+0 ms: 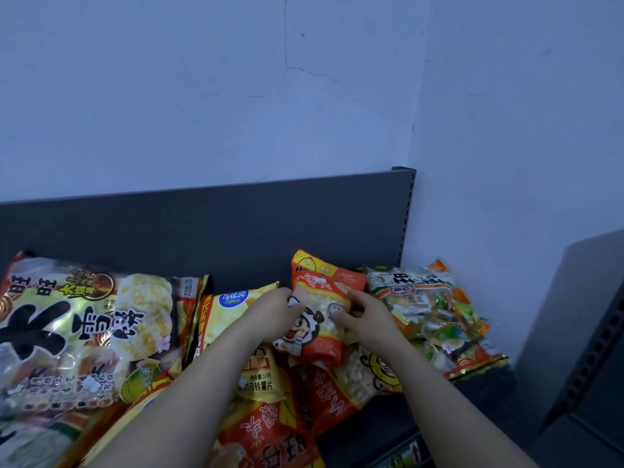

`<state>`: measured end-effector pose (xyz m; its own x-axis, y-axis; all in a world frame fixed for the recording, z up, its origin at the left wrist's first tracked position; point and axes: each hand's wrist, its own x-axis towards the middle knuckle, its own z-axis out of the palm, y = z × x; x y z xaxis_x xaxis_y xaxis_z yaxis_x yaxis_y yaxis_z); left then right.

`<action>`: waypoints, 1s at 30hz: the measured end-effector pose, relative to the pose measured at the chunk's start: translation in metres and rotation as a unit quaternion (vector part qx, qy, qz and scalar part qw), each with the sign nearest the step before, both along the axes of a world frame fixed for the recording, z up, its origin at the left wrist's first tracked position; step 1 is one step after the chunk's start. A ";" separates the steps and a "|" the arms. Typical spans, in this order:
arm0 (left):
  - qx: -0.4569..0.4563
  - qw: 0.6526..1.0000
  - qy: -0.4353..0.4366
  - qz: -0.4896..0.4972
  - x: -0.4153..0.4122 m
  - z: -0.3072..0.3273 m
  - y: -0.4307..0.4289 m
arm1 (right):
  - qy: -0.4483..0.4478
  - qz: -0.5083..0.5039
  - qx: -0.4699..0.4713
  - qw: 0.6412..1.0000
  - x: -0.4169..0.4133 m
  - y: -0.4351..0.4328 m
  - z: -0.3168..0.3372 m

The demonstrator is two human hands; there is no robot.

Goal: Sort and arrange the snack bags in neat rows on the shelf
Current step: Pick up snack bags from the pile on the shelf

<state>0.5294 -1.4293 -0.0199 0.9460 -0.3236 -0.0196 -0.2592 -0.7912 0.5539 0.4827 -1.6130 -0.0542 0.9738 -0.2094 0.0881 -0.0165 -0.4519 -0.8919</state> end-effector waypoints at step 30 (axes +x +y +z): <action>-0.128 0.991 0.037 0.033 -0.039 -0.030 0.001 | 0.071 -0.128 -0.069 0.987 -0.122 -0.037 -0.019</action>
